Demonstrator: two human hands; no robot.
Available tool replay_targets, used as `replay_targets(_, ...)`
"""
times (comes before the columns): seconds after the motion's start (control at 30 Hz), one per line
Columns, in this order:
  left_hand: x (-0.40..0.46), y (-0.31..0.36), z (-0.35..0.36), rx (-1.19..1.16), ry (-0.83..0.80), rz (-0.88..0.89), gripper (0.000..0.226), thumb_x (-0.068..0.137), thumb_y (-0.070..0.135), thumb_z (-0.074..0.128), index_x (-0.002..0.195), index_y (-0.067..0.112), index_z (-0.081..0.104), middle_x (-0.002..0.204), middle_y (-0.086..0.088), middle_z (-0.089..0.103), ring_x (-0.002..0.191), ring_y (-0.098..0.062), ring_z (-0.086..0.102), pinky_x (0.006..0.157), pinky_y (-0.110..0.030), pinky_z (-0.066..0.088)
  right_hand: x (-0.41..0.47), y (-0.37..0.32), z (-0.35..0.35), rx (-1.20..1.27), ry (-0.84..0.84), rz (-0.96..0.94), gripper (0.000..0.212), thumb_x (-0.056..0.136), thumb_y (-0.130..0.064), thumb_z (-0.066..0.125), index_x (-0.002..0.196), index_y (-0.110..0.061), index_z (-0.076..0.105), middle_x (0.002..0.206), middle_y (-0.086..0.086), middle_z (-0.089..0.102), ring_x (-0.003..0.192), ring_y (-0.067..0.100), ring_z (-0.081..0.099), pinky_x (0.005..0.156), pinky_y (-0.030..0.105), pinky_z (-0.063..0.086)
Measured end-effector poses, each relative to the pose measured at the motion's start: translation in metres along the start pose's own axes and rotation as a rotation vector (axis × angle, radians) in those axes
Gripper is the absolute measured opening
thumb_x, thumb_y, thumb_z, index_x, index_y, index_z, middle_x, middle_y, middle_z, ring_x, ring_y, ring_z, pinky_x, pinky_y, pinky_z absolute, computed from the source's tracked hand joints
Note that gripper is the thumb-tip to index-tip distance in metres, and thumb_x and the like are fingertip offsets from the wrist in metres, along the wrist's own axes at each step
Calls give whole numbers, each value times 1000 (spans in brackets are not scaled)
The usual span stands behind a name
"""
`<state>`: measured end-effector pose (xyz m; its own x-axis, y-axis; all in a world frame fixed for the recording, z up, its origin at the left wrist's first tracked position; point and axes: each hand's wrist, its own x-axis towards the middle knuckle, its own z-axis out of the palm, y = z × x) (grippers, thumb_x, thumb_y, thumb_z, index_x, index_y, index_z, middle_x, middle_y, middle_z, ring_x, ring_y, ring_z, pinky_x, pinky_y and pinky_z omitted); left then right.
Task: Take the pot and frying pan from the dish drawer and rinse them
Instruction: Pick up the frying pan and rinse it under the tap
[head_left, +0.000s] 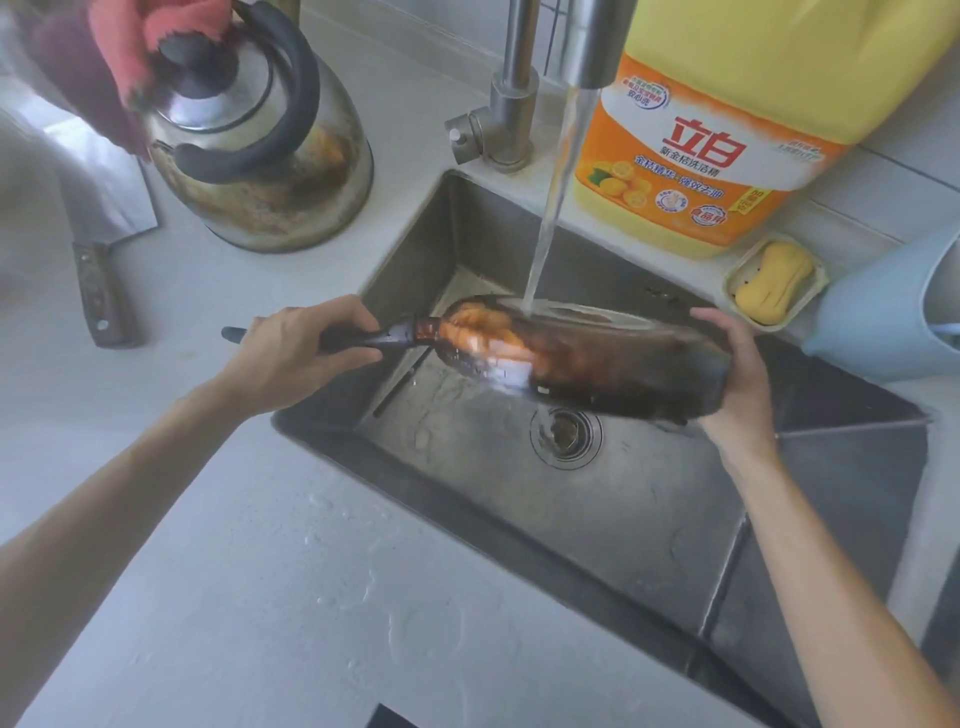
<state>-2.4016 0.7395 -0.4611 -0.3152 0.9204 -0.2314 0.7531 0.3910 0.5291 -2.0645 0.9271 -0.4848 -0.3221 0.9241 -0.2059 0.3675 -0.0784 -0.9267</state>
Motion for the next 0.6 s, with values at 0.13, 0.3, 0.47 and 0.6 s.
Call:
replay_targets(0.13, -5, -5, 2, -1, 142, 56, 21, 77, 48, 66, 90, 38, 54, 82, 12, 65, 74, -17, 59, 69, -37, 41, 6, 4, -2, -205, -116, 136, 36, 83, -20, 64, 117, -29, 61, 112, -13, 61, 108, 11, 57, 95, 31, 45)
replay_targets(0.3, -1, -13, -2, -1, 220, 132, 18, 79, 33, 72, 90, 33, 58, 87, 16, 61, 78, -16, 55, 67, -39, 45, 2, 15, -6, 208, -215, 168, 39, 93, -2, 51, 129, -17, 57, 123, -2, 65, 112, 13, 60, 90, 26, 50)
replay_targets(0.47, 8, -22, -1, -33, 233, 202, 18, 78, 26, 74, 91, 24, 62, 87, 26, 58, 82, -15, 55, 68, -37, 47, -2, 22, -12, 496, -299, 168, 35, 95, -7, 39, 127, -18, 49, 99, -2, 67, 89, 14, 58, 72, 23, 47)
replay_targets(0.6, 13, -27, -3, -54, 214, 198, 19, 73, 22, 78, 87, 18, 67, 89, 4, 67, 82, -25, 62, 72, -47, 51, -7, 24, -16, 343, -409, 121, 56, 83, -21, 68, 133, -23, 44, 111, 0, 69, 104, 16, 61, 86, 25, 51)
